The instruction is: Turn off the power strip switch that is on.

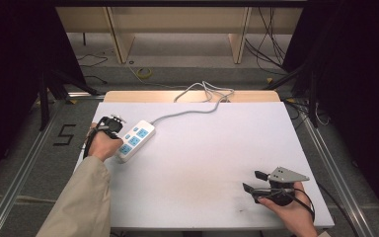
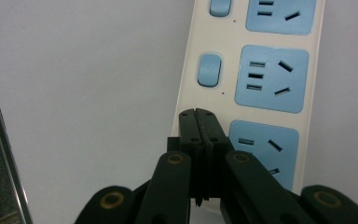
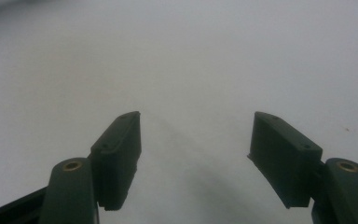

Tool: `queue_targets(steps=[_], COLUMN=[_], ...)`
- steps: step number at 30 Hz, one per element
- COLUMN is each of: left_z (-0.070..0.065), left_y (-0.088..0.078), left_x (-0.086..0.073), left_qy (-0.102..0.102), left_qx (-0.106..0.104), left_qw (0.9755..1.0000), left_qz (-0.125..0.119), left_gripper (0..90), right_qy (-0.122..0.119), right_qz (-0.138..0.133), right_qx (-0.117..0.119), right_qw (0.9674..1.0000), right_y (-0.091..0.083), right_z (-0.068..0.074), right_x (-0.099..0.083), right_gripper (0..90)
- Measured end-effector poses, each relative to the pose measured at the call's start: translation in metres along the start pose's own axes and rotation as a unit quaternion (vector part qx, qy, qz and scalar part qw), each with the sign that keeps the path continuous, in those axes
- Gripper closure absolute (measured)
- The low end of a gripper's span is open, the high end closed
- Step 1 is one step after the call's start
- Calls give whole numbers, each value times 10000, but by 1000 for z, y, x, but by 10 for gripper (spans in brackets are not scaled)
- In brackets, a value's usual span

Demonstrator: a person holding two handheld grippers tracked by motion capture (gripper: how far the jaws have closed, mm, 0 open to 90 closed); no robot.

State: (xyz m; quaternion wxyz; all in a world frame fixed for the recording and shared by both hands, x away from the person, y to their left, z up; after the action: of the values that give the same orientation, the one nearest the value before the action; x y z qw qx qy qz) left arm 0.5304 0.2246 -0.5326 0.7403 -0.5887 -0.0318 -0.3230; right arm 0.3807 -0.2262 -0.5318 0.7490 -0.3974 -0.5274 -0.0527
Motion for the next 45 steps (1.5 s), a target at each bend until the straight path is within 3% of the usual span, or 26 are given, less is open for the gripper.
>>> queue_targets(steps=[18,32,34,36,42,45], left_z=[-1,-1,0,-3,-1,0], left_y=[0,-1,-4,-6,-12,-20], left_x=[0,0,2,0,-1,0], left_qy=[101,99,64,61,-267,-360], left_qx=[128,111,166,18,31,15], left_qw=[9999,9999,9997,9999,9982,9960], left_qz=[-13,-55,-149,-154,-540,-815], left_gripper=[898,898,896,897,891,815], right_qy=[-8,-8,-4,-4,-1,-1], right_qz=[2,-20,-25,-32,-38,-30], right_qx=[0,-8,-9,-10,-17,-10], right_qw=[10000,10000,10000,10000,10000,10000], right_y=[0,0,-1,-1,-1,-1], right_z=[0,-1,-1,-1,-1,-1], right_x=[0,0,1,1,1,1], right_gripper=[345,345,345,345,345,345])
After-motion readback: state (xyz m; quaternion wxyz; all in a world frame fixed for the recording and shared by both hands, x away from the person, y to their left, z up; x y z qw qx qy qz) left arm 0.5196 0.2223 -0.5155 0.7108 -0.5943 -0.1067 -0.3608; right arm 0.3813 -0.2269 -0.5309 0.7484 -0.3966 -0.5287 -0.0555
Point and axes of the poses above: each handheld gripper's, and its own axes: y roughly forward along the jaws, x roughly out of its top, z roughly to its left, the point moved 10 cm from there along y, roughly forward along the jaws, and after that the axes turned 9 degrees about x, right-handed, at the moved point
